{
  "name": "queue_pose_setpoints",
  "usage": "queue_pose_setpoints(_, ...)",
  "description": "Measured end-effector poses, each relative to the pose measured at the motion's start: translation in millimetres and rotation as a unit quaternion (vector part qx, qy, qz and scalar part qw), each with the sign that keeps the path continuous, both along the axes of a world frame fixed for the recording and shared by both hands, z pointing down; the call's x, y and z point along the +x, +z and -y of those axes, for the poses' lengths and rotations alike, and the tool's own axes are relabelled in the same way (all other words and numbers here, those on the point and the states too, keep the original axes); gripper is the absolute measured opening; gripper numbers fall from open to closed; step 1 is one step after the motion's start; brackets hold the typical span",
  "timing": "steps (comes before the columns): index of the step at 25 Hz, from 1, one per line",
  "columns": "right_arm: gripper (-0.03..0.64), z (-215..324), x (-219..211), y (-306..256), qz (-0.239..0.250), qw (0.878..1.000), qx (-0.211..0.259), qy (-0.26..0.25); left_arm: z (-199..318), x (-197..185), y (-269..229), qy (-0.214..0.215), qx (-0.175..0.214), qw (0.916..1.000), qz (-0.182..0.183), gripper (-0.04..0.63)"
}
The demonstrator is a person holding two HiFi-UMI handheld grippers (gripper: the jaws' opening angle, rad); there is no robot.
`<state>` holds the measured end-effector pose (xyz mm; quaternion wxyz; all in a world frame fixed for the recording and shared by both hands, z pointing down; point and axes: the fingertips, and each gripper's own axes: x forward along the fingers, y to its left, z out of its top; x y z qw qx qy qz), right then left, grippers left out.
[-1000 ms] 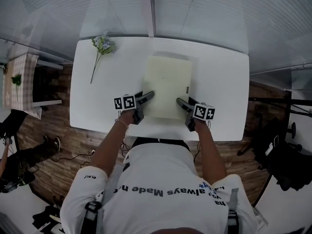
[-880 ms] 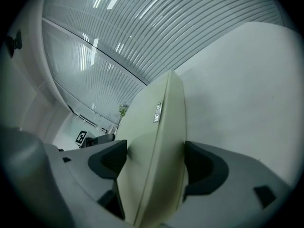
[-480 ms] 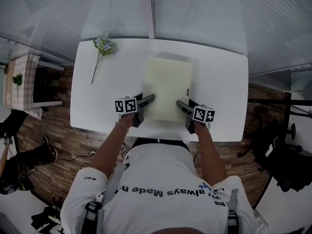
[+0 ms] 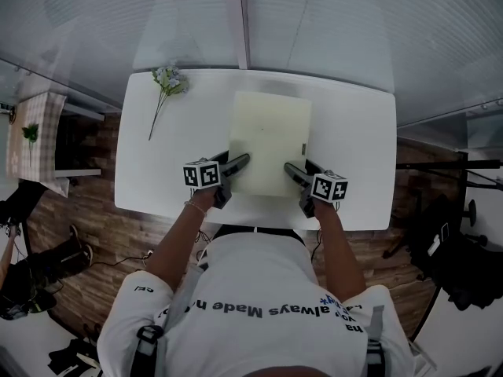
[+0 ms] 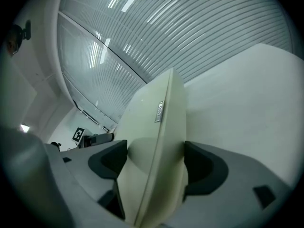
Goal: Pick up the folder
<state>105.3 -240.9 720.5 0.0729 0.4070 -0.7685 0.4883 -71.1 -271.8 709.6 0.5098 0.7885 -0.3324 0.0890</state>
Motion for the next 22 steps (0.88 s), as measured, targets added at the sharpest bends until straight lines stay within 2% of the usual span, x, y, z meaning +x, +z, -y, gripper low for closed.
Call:
queue_pose_setpoints(12,0.33,5,6,-62,-0.002,0.998,0.063,0.005,6,8,-66,-0.008,0.068,0.9976,-0.004,0.327)
queue_pose_setpoints(22,0.33,8,7,-131,-0.014,0.991,0.131,0.01,6,7,-133,-0.034,0.133,0.9905,-0.007,0.327)
